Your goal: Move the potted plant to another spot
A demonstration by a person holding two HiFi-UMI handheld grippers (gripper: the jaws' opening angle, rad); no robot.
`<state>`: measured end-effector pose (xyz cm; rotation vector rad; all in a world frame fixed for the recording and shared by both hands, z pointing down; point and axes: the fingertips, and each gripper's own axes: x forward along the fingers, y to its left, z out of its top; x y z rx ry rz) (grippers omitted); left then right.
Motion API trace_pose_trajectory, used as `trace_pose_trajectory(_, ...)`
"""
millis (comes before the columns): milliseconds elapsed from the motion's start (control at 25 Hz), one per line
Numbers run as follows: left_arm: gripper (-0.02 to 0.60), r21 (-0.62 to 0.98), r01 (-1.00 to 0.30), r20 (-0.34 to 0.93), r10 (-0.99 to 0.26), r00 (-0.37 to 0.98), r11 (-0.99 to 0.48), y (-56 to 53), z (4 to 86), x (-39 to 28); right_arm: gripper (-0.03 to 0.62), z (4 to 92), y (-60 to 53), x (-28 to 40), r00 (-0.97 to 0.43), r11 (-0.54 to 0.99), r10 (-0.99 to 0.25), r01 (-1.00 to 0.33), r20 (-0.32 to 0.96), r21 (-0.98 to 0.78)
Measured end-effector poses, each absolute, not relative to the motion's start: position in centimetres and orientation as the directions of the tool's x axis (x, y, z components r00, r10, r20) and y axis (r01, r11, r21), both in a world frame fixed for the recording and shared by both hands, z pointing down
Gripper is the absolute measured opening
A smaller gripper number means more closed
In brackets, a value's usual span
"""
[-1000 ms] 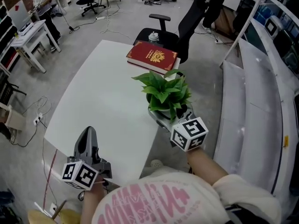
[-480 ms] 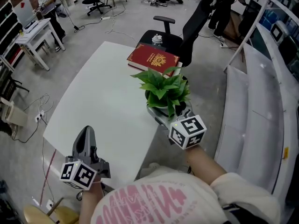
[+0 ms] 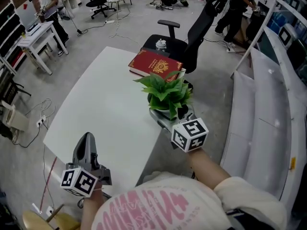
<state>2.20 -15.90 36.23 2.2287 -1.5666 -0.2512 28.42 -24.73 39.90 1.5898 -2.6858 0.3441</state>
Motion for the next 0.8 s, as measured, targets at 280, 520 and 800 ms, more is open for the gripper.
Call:
trace_pose_trajectory(280, 0.003, 0.401, -0.873, 0.086, -0.938, 0.337, -0.277, -16.3, 36.1, 2.1, 0.488, 40.9, -26.4, 29.1, -0.479, 0.455, -0.869, -0.871, 0.12, -0.186)
trace_pose_trajectory(520, 0.003, 0.387, -0.888, 0.095, -0.947, 0.308, -0.25, -16.7, 35.9, 1.6, 0.488, 42.1, -28.3, 29.9, -0.469, 0.443, -0.872, -0.878, 0.139, -0.182)
trace_pose_trajectory(800, 0.003, 0.389, -0.896, 0.114, -0.954, 0.278, -0.214, -17.0, 36.6, 1.1, 0.488, 43.6, -30.5, 30.8, -0.455, 0.428, -0.875, -0.886, 0.165, -0.177)
